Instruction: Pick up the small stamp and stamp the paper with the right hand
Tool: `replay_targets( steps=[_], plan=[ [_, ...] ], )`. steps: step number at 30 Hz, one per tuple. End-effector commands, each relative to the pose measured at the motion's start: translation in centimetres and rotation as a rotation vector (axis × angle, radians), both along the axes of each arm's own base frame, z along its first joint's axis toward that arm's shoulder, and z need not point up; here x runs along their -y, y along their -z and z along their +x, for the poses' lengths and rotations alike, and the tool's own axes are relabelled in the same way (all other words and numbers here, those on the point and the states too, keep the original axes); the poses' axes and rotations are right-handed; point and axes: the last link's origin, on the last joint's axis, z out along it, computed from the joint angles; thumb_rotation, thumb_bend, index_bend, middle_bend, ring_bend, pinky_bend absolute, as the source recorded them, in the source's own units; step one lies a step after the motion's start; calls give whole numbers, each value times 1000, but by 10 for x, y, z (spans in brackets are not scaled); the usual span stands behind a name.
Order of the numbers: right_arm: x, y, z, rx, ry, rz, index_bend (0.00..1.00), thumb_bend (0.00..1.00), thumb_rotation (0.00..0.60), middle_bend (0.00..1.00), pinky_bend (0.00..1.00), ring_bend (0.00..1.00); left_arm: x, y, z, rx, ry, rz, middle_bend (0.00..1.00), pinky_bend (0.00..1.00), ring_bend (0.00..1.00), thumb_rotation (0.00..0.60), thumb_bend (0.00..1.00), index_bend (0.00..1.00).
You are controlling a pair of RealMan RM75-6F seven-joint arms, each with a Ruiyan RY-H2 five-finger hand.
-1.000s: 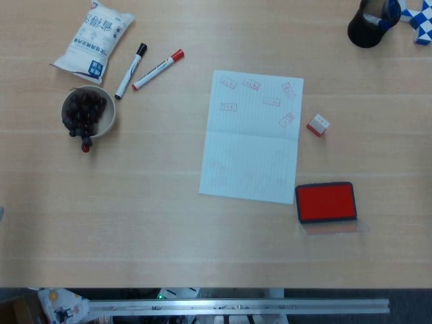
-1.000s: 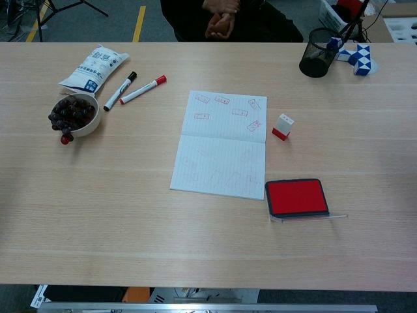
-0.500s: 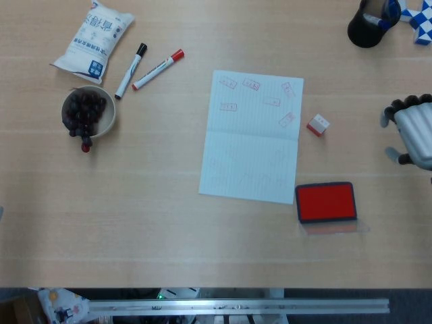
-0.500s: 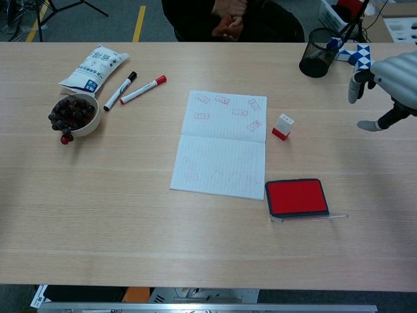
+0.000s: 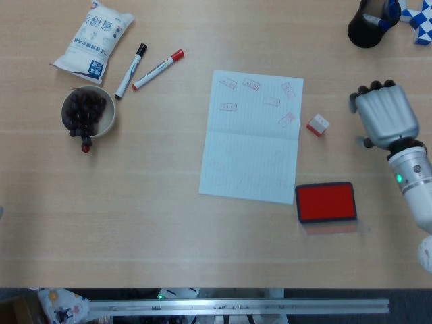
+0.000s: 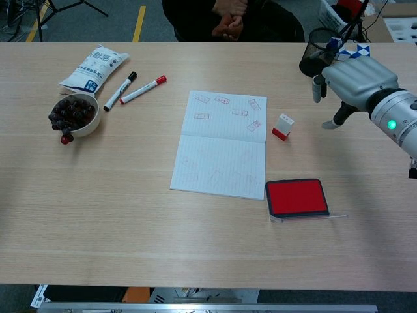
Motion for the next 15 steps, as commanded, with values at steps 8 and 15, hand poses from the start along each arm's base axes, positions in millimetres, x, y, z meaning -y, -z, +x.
replay_targets(
  steps=[8,15],
  plan=[
    [15,31,6,-39,29,25,472,86,600,405,340,293,-2,0,-4,-4,-11,-6,107,98,177,600,174,104],
    [23,46,16,-47,24,38,472,86,600,402,341,289,-4,-1,-8,-6,-23,-6,107,98,177,600,175,104]
  ],
)
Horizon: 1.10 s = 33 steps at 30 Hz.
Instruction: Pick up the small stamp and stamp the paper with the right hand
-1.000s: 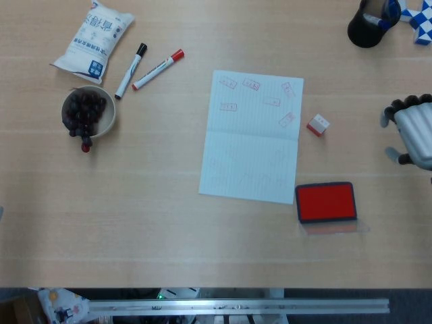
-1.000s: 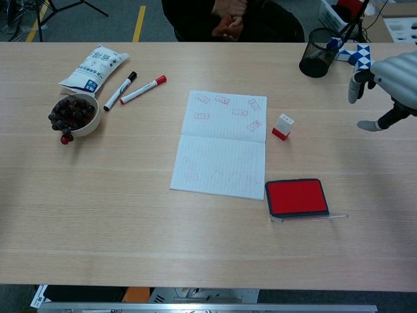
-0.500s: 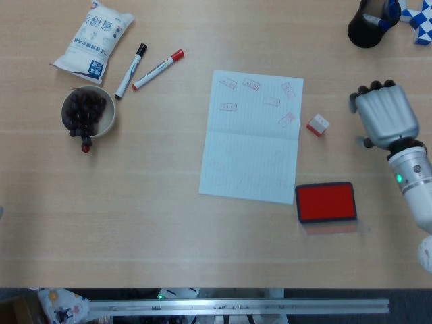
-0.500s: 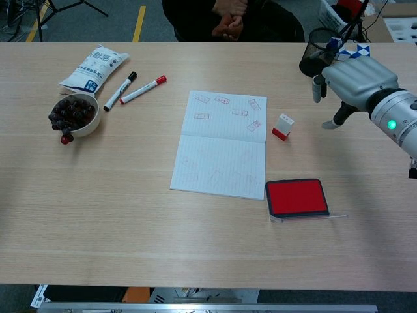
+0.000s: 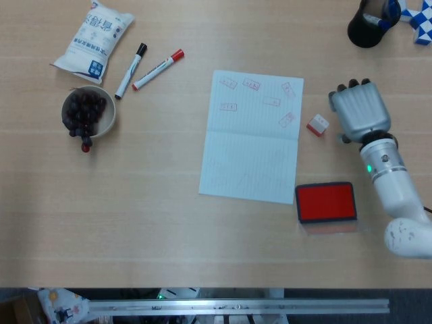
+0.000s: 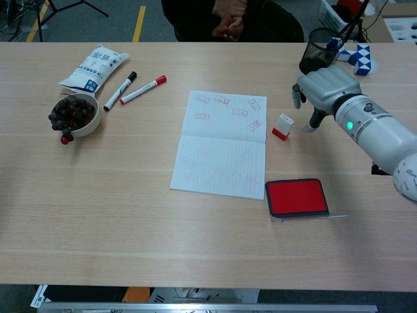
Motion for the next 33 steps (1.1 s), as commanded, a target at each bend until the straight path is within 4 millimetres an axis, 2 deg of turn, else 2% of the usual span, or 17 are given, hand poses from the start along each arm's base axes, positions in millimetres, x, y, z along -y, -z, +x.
replay_targets(
  steps=[1,12,19,33],
  plan=[
    [2,4,4,-2,-3,6,472,87,600,401,341,288,0,0,-1,-1,-3,0,107,98,177,600,175,104],
    [7,20,15,-40,-2,46,443,87,600,376,344,265,-1,-2,-6,-1,-15,-1,107,98,177,600,175,104],
    [11,22,23,-46,-14,51,429,86,600,375,344,265,0,-3,-7,2,-18,1,107,98,177,600,174,104],
    [2,29,23,-59,-17,97,429,87,600,375,344,265,1,-3,-7,2,-18,-5,107,98,177,600,174,104]
  ],
)
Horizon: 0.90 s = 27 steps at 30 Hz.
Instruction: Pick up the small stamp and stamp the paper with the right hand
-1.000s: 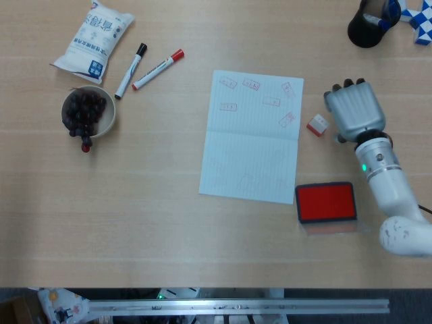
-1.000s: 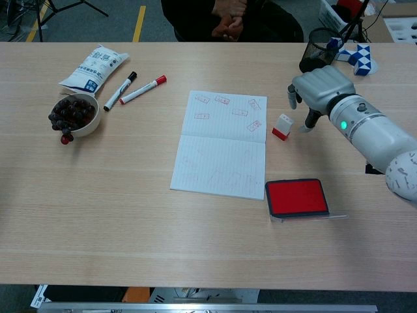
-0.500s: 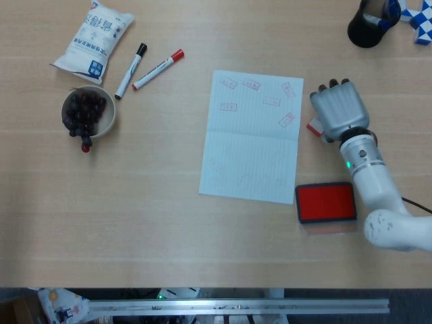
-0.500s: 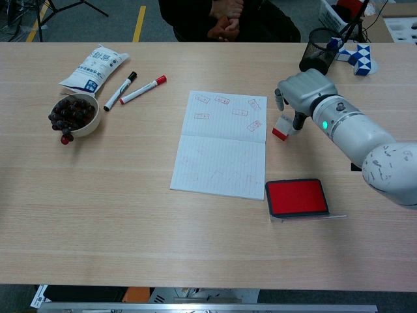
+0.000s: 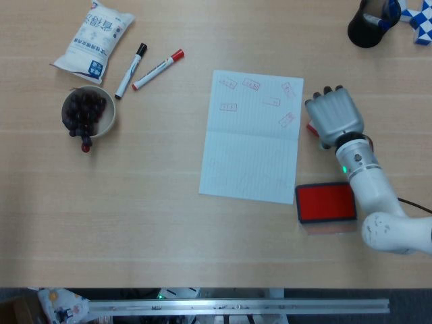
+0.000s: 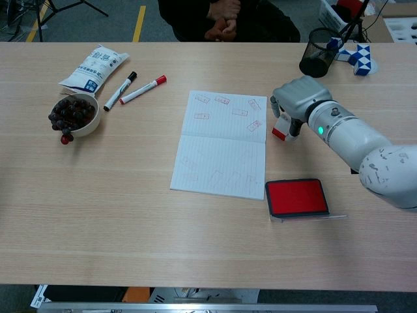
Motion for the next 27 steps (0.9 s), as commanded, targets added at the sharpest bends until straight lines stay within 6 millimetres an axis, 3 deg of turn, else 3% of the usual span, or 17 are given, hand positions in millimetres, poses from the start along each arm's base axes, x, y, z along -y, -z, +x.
replay_targets(
  steps=[1,16,27],
  plan=[
    [-2,0,1,3,-6,10,429,87,600,375,344,264,0,0,0,1,1,0,107,99,177,600,175,104],
    [-24,-6,-2,-19,-42,82,429,92,600,375,344,264,0,0,-2,0,-8,-1,107,98,177,600,175,104],
    [-20,-4,2,8,-46,73,429,92,600,375,344,264,0,-1,-2,-1,-10,0,107,98,177,600,175,104]
  ],
)
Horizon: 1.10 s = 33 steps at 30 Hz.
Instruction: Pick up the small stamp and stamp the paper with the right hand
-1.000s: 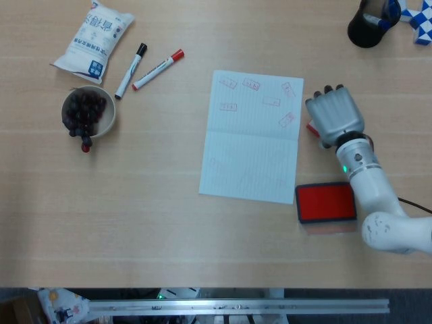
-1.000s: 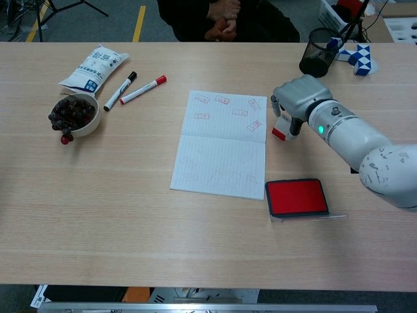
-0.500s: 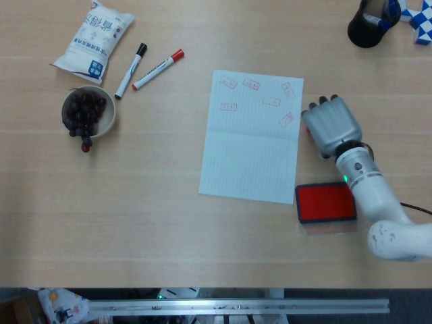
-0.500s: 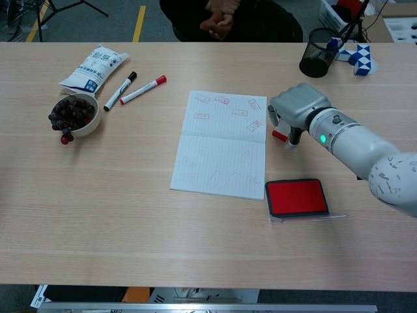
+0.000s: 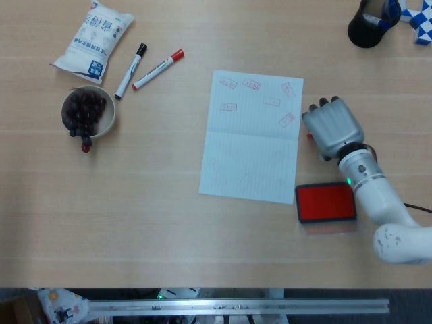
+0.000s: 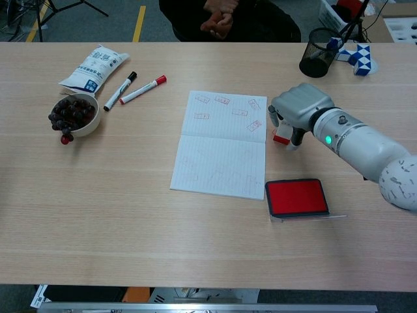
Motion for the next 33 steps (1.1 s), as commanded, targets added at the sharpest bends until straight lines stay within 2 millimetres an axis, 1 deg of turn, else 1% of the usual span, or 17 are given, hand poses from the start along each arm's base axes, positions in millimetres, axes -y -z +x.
replay_targets(
  steps=[1,6,16,18,21,26,33],
  plan=[
    [-2,3,0,1,-2,14,429,92,600,375,344,264,1,0,-1,-2,-5,-3,107,98,177,600,175,104],
    [-9,6,0,0,-7,37,429,92,600,375,344,264,2,0,-1,-2,-7,-2,107,98,177,600,175,104],
    [-25,1,-2,-7,-23,82,429,93,600,375,344,264,2,1,-1,-4,-5,-5,107,99,177,600,175,104],
    [-25,-1,-3,-4,-25,81,429,93,600,375,344,264,2,1,-1,-4,-5,-5,107,98,177,600,174,104],
    [-21,-3,-2,11,-25,63,429,94,600,375,343,264,2,1,0,-3,-3,-5,107,98,177,600,175,104],
    [-9,-7,-1,33,-24,11,429,96,600,375,343,264,2,0,0,-1,-1,-4,107,98,177,600,175,104],
    [1,-11,-7,19,-21,-39,429,106,600,375,344,264,3,0,-1,-1,-5,-6,107,99,177,600,175,104]
  ],
)
